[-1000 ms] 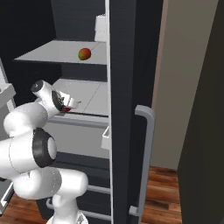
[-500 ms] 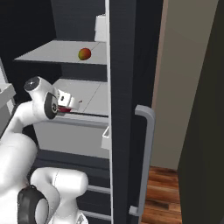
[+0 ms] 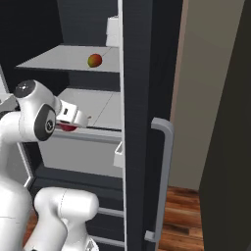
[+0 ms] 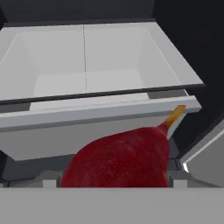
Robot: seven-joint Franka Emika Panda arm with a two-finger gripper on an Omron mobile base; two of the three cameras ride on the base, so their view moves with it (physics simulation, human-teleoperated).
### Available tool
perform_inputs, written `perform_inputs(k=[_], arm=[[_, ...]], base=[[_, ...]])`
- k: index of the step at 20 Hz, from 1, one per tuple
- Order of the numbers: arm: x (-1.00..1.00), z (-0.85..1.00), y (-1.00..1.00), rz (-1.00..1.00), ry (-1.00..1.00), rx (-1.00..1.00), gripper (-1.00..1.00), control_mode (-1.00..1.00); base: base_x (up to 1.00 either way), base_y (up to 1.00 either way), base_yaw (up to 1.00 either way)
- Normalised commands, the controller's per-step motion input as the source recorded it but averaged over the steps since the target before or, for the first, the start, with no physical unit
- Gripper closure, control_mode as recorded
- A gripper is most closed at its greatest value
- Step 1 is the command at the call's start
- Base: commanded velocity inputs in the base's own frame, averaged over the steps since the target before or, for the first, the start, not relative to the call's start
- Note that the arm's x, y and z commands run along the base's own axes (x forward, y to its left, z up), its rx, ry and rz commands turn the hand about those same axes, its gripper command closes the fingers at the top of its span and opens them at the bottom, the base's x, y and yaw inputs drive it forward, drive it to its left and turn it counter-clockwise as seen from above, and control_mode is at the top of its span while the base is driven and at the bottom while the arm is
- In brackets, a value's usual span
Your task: Pick the mango and pear from the fridge and place them inside the tupperware on the counter.
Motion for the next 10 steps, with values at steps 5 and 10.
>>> perform_inputs(k=[5,10], arm=[[-0.75,0.52,-0.21,0.0,0.0,0.0,1.0,-1.0],[-0.52,0.15,-0.05,0.0,0.0,0.0,1.0,1.0]], base=[[0.0,0.0,0.0],[-0.4,-0.01,0.0]])
